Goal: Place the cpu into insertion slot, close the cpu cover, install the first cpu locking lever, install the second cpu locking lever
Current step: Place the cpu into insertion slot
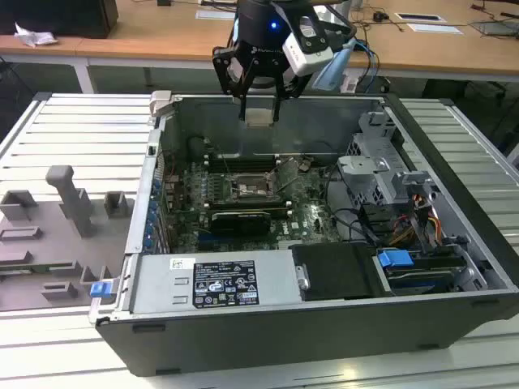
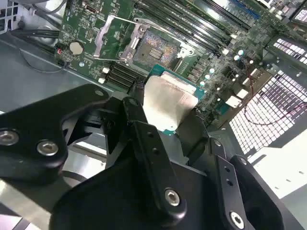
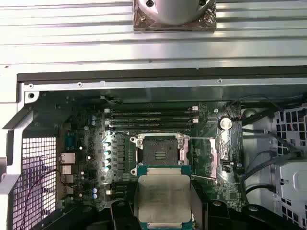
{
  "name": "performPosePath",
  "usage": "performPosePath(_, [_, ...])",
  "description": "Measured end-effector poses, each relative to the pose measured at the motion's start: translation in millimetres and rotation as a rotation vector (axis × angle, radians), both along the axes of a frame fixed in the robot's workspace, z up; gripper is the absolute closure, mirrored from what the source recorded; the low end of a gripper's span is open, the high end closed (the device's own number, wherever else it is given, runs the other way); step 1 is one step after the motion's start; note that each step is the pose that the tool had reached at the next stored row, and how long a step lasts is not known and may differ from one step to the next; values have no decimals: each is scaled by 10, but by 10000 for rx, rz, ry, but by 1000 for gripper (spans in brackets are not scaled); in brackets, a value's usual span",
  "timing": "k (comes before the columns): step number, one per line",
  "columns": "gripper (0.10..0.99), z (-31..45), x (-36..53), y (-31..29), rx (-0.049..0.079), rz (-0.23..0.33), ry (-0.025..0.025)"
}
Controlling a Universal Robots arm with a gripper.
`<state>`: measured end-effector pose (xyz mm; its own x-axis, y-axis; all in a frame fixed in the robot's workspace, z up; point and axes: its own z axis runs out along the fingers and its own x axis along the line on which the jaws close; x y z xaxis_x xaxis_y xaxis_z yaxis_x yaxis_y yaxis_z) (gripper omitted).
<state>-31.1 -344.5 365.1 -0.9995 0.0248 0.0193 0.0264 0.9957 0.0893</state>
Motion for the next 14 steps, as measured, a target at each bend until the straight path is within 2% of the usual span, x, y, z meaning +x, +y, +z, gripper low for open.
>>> performPosePath(9, [557,-5,1,0,-1,-814,1])
performPosePath(14, [557,-24,2,0,-17,-866,-2])
